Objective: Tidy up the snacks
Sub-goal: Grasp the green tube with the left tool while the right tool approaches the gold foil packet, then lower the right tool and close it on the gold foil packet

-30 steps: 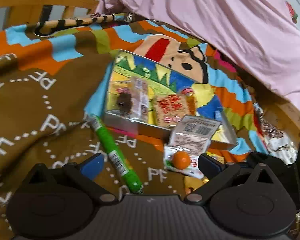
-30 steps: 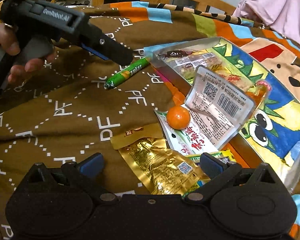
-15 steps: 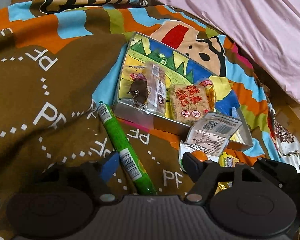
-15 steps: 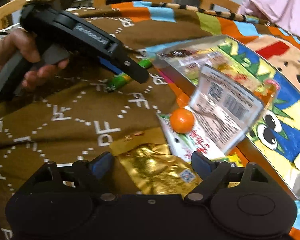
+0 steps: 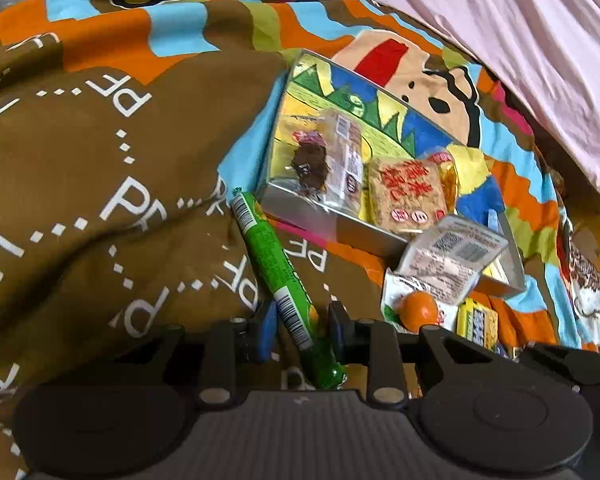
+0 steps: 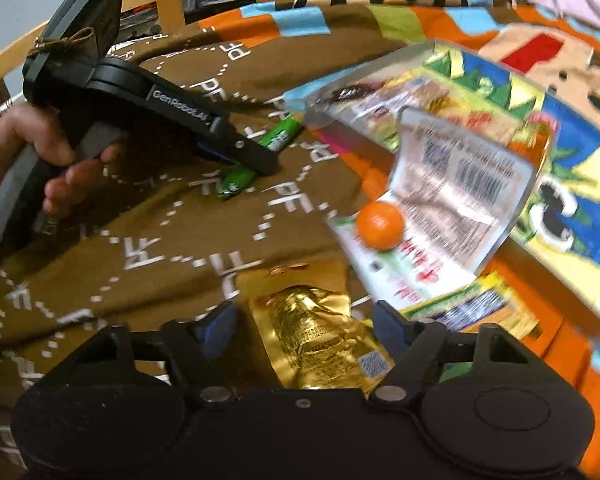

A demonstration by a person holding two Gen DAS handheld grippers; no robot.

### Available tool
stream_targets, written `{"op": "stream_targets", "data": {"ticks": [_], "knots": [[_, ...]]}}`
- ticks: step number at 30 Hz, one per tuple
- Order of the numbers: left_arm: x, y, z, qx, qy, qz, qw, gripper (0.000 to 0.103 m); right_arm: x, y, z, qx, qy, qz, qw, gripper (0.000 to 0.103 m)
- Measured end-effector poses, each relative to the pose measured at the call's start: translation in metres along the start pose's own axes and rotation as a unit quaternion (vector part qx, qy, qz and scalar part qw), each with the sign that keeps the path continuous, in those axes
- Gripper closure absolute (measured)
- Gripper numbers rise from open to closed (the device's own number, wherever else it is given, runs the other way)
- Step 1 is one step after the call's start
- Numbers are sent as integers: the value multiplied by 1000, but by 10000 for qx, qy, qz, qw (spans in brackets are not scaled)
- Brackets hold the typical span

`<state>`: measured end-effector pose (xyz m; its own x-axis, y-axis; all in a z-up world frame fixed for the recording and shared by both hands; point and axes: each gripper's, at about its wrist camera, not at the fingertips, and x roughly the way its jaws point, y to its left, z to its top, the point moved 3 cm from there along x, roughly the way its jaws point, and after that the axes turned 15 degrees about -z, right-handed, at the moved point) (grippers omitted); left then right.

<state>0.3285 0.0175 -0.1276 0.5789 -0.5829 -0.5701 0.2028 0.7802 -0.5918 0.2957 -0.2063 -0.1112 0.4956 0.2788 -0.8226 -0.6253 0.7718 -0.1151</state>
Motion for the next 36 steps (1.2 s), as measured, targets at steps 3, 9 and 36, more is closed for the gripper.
{"op": "stream_targets", "data": {"ticks": [3,9,36], "knots": [[-2,0,-1,-49,7,-36,10000,72,-5,14,-5,-121,125,-214,9996,32],[1,9,4,-296,-57,-231,9993,60,-9,21,-6,-51,164,-351,9992,28],[-30,-33,-46,266,532,17,9982,79,-14,35,-7,645,271,-935,9932,38]]}}
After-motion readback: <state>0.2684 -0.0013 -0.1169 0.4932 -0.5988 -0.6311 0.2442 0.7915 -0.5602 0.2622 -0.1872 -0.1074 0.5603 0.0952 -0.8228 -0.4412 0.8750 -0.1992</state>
